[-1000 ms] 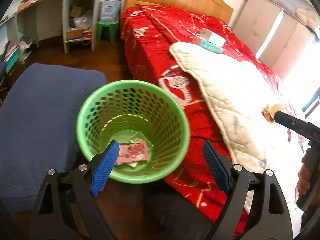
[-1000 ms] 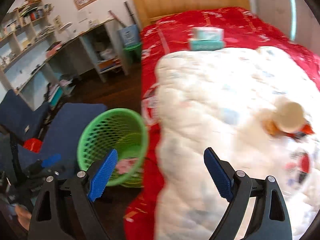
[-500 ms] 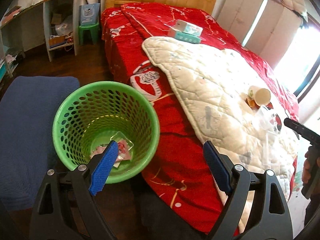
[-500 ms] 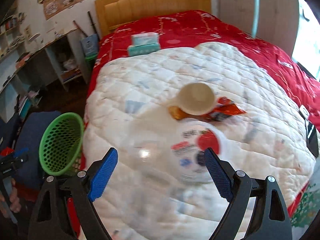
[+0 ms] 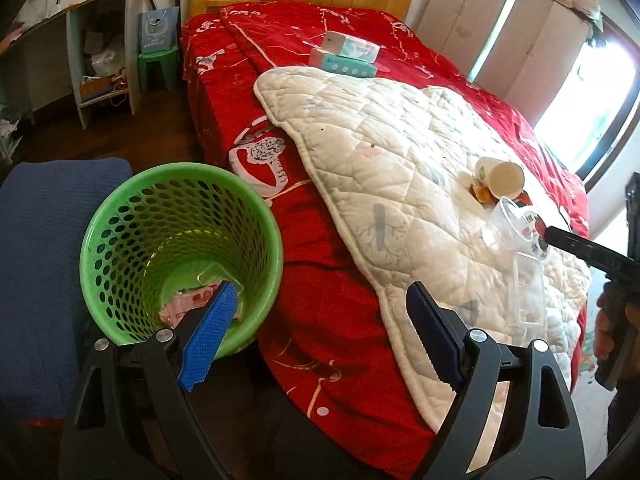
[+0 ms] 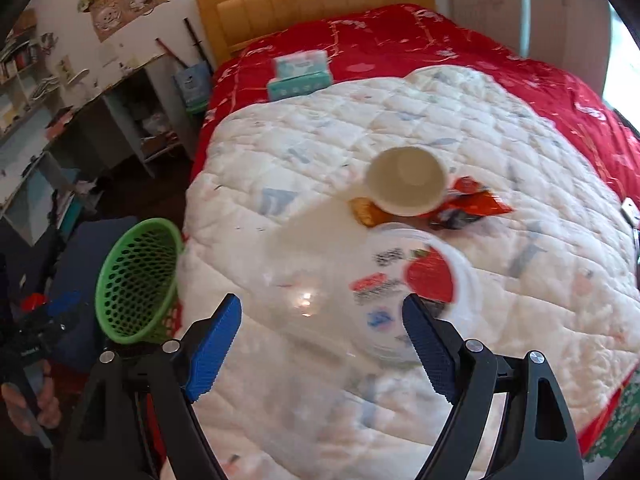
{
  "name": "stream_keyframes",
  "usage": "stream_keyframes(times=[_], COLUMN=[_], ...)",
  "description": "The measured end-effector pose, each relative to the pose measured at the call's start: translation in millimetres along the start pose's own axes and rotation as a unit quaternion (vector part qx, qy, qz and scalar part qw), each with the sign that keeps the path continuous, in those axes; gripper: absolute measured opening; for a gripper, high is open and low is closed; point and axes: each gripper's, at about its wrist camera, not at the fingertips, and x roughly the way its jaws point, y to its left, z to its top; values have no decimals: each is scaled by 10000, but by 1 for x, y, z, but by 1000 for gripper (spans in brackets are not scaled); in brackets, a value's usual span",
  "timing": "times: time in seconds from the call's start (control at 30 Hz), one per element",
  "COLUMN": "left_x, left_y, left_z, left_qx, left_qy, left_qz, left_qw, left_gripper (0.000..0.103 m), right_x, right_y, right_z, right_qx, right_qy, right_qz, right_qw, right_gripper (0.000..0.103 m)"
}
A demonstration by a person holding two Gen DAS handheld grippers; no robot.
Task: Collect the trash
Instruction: 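Move the right tool back to the bed and grasp the clear cup, then grasp the clear plastic box with the left tool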
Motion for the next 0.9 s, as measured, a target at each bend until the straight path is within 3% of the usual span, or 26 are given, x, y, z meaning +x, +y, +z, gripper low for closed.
stream_keyframes(times=[0.43,0.63,0.9], left_x=[5,7,12], left_y=[2,-5,-22], left_z=[-2,-3,-4], left_qx=[-52,29,129], left_qy=[70,101,191], left_qz=[-44,-94,-265], left_qw=[10000,9999,9994], left_gripper=[85,85,85], right_x=[47,56,44], right_y=[26,24,21], right_z=[16,18,17], right_qx=[-345,-327,-305], right_qy=[315,405,289], right_qz=[-118,-147,-77], right_qw=[9988,9985,9991], right_gripper=[80,63,61])
